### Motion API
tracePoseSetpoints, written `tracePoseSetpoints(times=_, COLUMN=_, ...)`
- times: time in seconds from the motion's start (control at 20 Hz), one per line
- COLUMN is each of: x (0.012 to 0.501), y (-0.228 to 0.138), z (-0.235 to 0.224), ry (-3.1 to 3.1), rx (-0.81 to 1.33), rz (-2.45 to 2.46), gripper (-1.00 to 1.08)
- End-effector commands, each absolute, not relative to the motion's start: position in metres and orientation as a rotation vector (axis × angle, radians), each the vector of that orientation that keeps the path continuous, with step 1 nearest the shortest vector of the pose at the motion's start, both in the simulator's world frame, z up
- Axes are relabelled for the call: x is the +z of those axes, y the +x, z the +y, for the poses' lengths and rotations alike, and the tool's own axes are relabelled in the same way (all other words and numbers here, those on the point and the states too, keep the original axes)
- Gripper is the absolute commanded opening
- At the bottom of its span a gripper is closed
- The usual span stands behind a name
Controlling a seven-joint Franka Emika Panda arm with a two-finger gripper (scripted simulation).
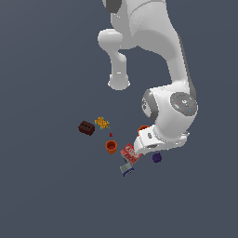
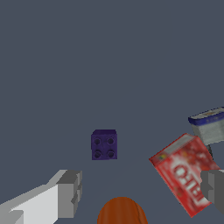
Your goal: Pick up a designated object from a clutter of objects.
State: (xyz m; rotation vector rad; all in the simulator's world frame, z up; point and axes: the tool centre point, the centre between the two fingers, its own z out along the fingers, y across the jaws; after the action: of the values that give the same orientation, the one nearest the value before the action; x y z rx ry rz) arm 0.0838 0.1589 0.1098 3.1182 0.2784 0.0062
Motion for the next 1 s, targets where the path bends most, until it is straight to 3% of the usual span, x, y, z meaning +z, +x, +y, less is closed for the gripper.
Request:
tracePoseSetpoints(times=0.0, x=0.095, y=0.084, z=0.17, ry=3.121, rx=0.005, rz=0.293, gripper=1.0)
tracePoseSetpoints(times=0.95, x=0.042, y=0.081, z=0.187, ry=3.125, rx=-0.001, rz=0.315, gripper=1.0)
